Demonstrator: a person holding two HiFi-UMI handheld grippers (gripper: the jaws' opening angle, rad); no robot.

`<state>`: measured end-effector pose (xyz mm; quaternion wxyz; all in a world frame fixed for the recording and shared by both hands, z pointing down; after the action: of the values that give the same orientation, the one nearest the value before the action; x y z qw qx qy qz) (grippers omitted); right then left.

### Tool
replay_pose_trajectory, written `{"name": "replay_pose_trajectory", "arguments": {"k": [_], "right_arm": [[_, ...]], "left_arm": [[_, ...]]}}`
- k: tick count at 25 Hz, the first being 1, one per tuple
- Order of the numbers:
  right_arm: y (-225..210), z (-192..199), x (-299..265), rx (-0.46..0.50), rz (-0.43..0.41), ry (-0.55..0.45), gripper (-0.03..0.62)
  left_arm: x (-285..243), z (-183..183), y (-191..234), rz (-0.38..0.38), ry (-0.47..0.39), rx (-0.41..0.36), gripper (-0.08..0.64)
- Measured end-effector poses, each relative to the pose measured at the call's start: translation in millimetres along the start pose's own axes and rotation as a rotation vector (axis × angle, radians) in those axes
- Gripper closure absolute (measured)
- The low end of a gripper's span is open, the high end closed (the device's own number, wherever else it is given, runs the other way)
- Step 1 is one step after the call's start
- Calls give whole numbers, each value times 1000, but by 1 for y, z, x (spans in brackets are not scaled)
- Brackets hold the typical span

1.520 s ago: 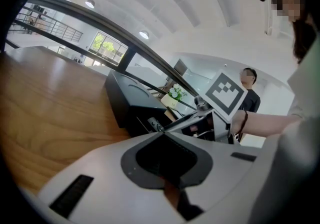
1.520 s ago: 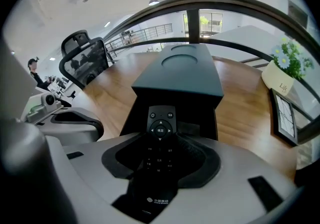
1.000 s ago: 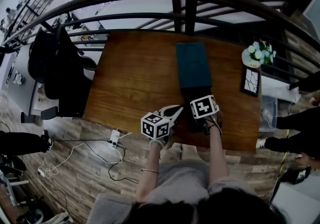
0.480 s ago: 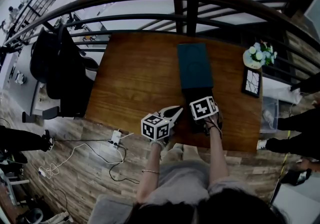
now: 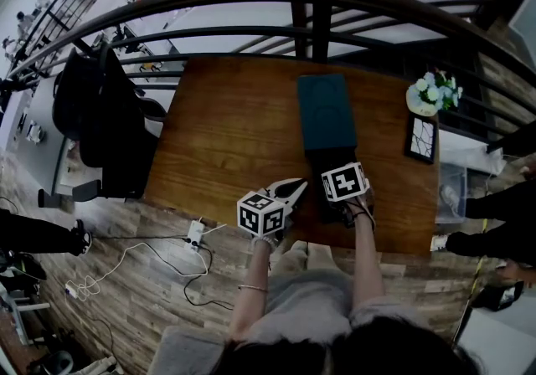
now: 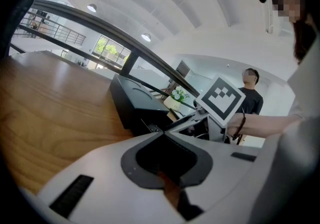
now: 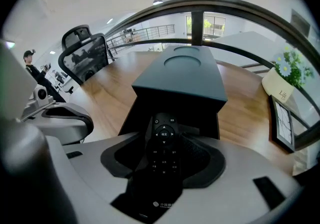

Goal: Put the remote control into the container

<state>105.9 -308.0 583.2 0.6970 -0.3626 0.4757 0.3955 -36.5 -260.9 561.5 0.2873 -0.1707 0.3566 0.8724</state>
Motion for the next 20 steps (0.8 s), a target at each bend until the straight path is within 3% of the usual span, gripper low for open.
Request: {"name": "replay_pose_trajectory", "arguments": {"k": [13,20], "right_arm": [[-4,5,20,-14,-29,-120,390],[4,16,36,-27,-104,-209,400]], "left_arm": [[-3,-3,-13,20,-1,-41,556],[4,-4,-24,32,-17,-73,557]]}}
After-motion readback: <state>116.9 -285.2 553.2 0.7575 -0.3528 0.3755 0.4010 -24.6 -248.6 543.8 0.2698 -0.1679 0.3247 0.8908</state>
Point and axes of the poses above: the fingertips, and each gripper's own axes: x backward along the fingers, y to its left, z out of its underside, the point moved 7 cm from there along x, backward along the fingers, and after that the axes turned 10 degrees about y, right-handed, at the moved point
